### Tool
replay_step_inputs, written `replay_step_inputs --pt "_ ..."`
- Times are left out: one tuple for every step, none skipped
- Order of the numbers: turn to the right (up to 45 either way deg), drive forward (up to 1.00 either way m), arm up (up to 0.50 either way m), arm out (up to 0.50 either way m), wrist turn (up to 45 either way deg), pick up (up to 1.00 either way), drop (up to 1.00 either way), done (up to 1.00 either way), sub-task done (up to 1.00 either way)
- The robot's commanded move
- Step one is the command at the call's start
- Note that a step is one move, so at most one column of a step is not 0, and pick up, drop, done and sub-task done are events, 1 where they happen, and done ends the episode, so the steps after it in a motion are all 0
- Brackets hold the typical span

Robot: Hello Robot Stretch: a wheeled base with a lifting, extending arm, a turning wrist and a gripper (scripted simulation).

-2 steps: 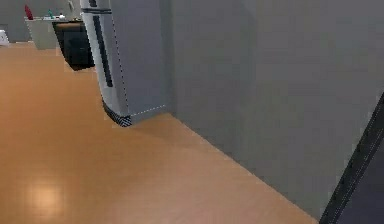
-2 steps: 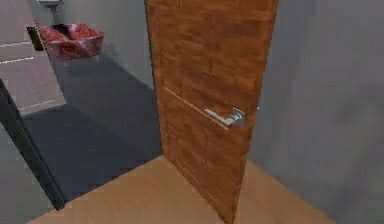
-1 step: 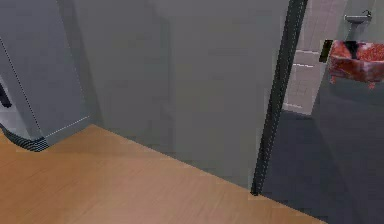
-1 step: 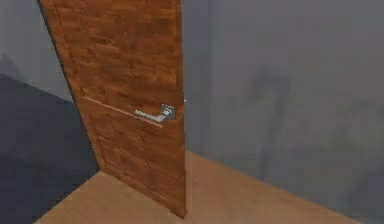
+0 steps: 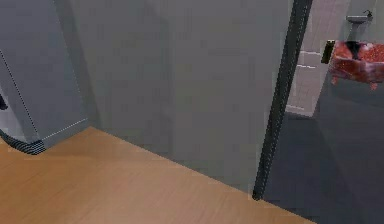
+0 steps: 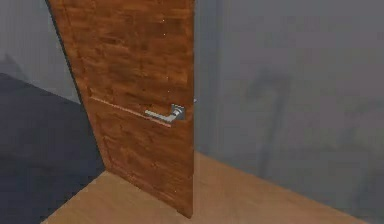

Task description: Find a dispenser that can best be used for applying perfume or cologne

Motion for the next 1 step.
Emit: replay_step_inputs --pt "45.0 0.0 0.0 0.0 0.0 0.0 0.0 0.0 0.0"
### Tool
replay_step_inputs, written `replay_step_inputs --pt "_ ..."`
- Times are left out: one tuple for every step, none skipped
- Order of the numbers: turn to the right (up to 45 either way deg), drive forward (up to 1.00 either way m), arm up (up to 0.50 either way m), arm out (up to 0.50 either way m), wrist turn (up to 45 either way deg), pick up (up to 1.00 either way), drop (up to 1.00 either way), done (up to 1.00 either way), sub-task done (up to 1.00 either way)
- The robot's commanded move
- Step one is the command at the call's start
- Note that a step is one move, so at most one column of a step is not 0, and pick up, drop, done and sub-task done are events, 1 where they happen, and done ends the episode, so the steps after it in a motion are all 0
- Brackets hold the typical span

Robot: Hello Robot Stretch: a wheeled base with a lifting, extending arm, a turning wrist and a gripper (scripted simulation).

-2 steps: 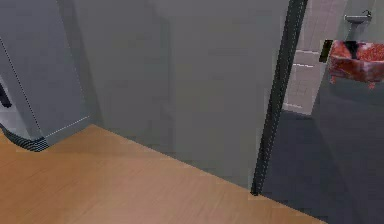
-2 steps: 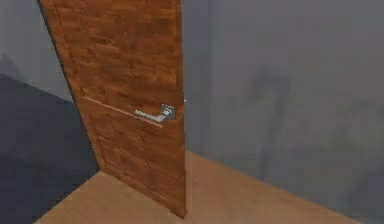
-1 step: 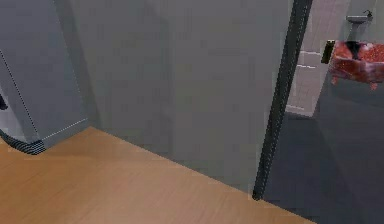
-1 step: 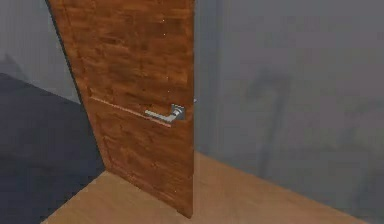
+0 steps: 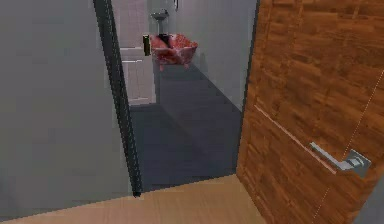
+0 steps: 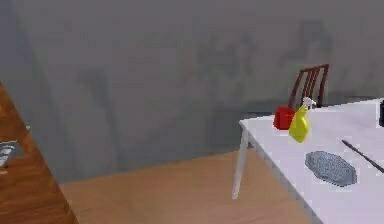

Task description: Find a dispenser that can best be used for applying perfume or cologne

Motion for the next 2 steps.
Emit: replay_step_inputs --pt "30.0 0.0 0.0 0.0 0.0 0.0 0.0 0.0 0.0" --pt "0.0 0.1 0.0 0.0 0.0 0.0 0.0 0.0 0.0"
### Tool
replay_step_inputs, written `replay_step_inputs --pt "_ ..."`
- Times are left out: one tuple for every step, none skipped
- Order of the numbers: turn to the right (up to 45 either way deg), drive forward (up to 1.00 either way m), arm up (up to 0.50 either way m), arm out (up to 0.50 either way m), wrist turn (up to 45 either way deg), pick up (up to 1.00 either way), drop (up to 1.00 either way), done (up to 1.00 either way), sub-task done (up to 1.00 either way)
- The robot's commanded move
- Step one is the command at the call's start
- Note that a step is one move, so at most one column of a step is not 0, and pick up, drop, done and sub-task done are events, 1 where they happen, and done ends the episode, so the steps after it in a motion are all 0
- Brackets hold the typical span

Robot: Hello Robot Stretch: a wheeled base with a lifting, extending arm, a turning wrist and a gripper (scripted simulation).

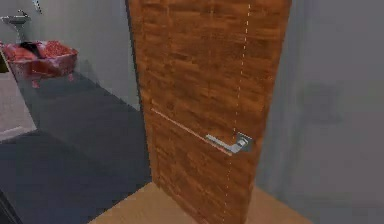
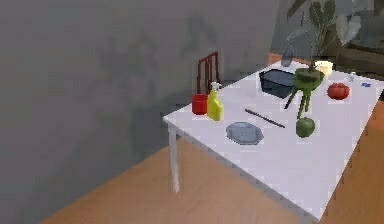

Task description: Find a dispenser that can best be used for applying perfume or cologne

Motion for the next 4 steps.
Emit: replay_step_inputs --pt "45.0 0.0 0.0 0.0 0.0 0.0 0.0 0.0 0.0" --pt "45.0 0.0 0.0 0.0 0.0 0.0 0.0 0.0 0.0" --pt "9.0 0.0 0.0 0.0 0.0 0.0 0.0 0.0 0.0" --pt "0.0 0.0 0.0 0.0 0.0 0.0 0.0 1.0 0.0"
